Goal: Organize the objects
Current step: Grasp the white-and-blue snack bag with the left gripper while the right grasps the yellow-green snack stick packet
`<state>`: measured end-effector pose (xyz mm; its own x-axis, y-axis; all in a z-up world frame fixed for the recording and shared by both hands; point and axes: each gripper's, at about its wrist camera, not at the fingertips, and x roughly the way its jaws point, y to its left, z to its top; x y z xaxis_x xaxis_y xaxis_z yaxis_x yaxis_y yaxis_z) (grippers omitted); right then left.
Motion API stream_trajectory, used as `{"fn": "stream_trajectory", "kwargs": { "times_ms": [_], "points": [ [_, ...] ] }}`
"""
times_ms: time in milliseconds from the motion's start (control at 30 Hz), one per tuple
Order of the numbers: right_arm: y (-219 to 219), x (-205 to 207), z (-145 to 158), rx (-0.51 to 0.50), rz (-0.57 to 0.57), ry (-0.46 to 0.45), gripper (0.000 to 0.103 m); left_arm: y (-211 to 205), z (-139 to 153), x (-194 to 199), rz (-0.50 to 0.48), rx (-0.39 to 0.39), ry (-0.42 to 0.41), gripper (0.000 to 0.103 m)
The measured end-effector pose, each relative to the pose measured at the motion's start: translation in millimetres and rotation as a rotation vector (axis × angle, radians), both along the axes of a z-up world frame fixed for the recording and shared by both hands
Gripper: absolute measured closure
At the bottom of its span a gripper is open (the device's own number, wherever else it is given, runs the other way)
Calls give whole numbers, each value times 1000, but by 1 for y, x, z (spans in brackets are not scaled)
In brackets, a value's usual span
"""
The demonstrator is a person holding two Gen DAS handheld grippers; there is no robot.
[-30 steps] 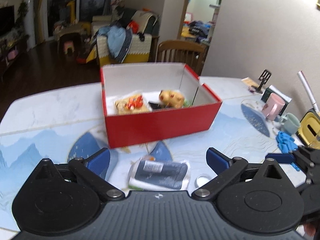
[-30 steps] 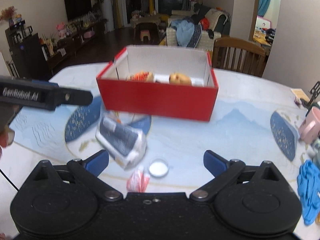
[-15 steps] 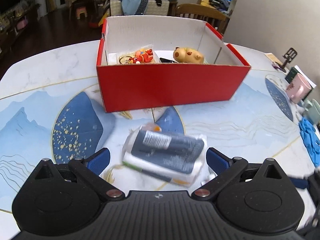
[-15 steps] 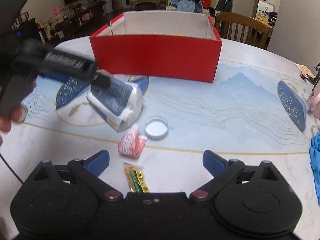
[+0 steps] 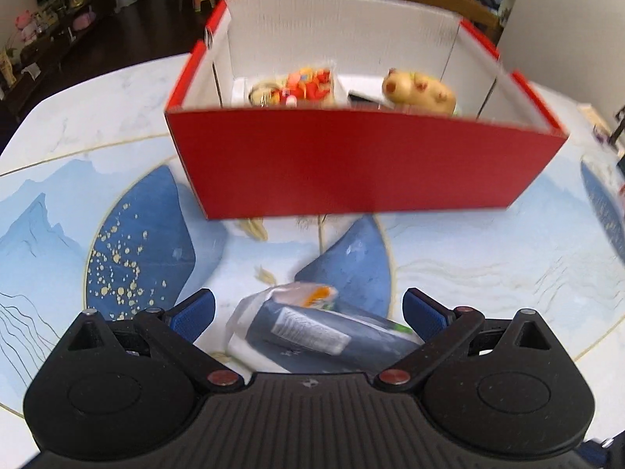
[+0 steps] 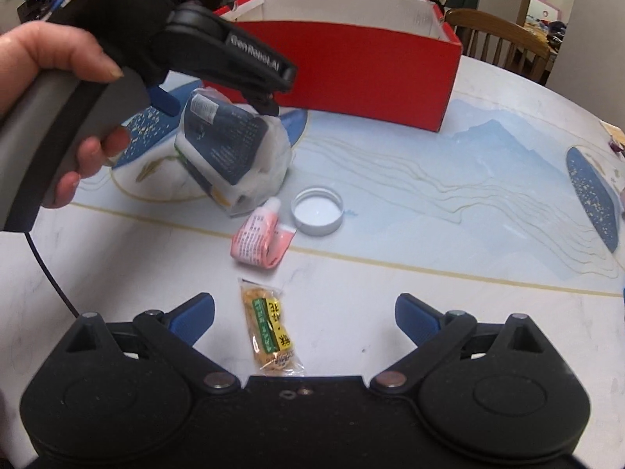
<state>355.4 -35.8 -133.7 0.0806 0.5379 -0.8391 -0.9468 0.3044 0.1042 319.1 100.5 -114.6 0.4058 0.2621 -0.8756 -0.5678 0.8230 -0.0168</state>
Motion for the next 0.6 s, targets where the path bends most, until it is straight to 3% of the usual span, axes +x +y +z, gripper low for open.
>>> {"fn": "stream_trajectory", "kwargs": {
  "times_ms": [167,600],
  "points": [
    [2,-1,-8,-17,19,10,6,0,-18,-11,-29,-5,58,0],
    [7,-12,-12,-41,46,38,13,1,-28,-70,-135,-1,73,0]
  ]
}}
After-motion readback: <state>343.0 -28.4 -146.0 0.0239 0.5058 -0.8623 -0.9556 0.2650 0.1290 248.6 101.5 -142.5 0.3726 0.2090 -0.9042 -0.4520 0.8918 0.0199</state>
